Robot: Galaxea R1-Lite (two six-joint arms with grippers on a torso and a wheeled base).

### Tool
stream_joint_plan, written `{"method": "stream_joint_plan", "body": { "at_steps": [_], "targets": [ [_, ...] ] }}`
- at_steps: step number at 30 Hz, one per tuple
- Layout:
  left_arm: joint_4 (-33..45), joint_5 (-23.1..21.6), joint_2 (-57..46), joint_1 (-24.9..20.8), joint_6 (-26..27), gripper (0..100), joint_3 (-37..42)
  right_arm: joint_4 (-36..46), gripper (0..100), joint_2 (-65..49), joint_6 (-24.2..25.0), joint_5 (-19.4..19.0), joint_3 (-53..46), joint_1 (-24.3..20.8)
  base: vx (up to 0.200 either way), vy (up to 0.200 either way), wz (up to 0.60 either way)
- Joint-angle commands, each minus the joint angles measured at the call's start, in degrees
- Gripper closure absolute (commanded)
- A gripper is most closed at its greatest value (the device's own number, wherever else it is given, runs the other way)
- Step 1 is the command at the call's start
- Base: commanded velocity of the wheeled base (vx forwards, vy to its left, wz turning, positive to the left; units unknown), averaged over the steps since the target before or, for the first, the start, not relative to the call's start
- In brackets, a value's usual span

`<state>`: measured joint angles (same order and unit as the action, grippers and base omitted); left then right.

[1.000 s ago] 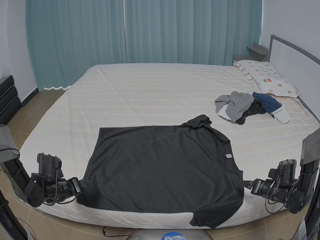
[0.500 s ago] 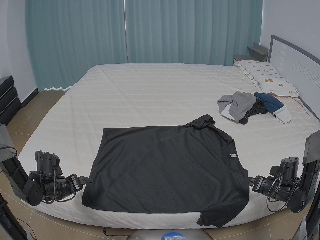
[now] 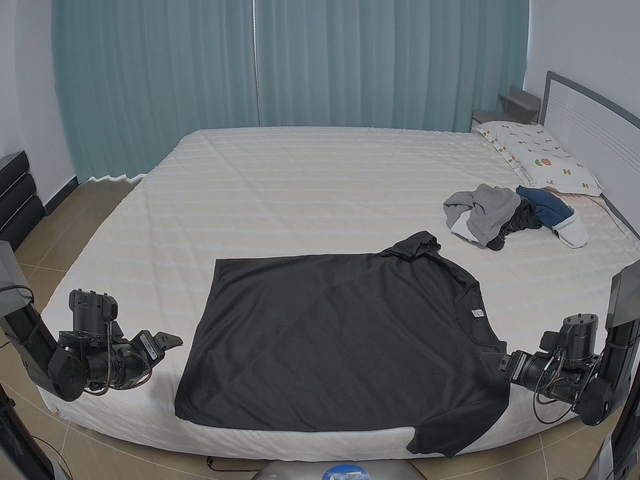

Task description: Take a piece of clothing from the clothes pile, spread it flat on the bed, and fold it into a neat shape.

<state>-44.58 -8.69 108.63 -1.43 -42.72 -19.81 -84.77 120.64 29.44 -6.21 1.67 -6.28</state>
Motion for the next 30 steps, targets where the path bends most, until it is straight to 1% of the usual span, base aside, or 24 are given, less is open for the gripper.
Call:
{"method": "stream_joint_plan", "body": {
  "at_steps": [1,3,11,16,30],
  "targets": [
    [-0.16,-0.27,0.35,0.02,-0.09,0,-0.67,-0.04,0,0.04,0.00,-0.04,0.00,-0.14,0.200,0.000,0.00],
    [-0.16,-0.45,0.53,0.02,-0.17,0,-0.76,-0.04,0,0.04,0.09,-0.04,0.00,-0.23,0.200,0.000,0.00],
    [-0.07,-0.10,2.64,0.28,-0.44,0,-3.31,-0.04,0,-0.05,0.09,-0.04,0.00,-0.23,0.000,0.000,0.00],
    [-0.07,0.34,3.34,0.20,-3.78,0,-4.89,-0.57,0,0.12,0.09,-0.04,-0.09,-0.23,0.000,0.000,0.00],
    [0.02,0.43,3.96,0.28,-3.95,0,-4.89,-0.74,0,0.30,0.09,-0.04,-0.18,-0.31,0.000,0.000,0.00]
  ]
}}
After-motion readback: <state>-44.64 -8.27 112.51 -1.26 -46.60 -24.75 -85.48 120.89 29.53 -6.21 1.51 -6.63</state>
